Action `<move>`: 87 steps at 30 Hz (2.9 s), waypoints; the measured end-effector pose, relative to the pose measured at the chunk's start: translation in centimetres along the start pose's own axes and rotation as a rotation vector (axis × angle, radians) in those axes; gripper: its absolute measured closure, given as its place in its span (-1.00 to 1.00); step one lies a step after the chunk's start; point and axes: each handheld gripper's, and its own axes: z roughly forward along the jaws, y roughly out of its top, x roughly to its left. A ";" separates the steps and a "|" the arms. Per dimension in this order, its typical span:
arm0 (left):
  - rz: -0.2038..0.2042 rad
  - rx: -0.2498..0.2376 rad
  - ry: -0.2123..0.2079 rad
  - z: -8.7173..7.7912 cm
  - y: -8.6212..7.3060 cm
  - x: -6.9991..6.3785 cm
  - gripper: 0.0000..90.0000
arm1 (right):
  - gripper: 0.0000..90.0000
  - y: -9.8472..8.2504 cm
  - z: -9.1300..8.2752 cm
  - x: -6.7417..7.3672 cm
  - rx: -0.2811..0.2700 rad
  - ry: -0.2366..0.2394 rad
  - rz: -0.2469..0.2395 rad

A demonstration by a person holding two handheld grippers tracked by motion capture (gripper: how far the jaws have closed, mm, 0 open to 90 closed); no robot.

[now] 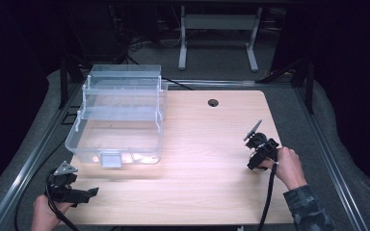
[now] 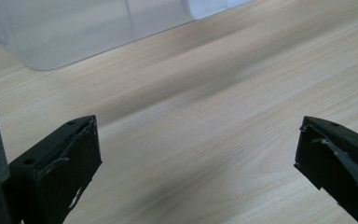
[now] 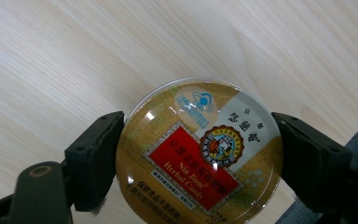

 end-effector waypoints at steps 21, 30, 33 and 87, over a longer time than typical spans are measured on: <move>-0.015 0.006 0.009 0.3 0.0 0.2 -1.00 | -0.56 -3.6 4.5 -3.3 0.075 0.060 0.134; -0.017 0.008 0.002 -0.2 0.1 0.3 -1.00 | -0.69 -4.0 4.3 -3.4 0.057 0.043 0.158; -0.017 0.003 0.005 -0.5 0.2 0.4 -1.00 | -0.78 -4.0 3.7 -3.3 0.036 0.032 0.155; -0.296 0.100 0.068 1.1 14.0 11.7 0.17 | -0.76 -2.3 -0.7 4.7 -0.290 0.069 0.012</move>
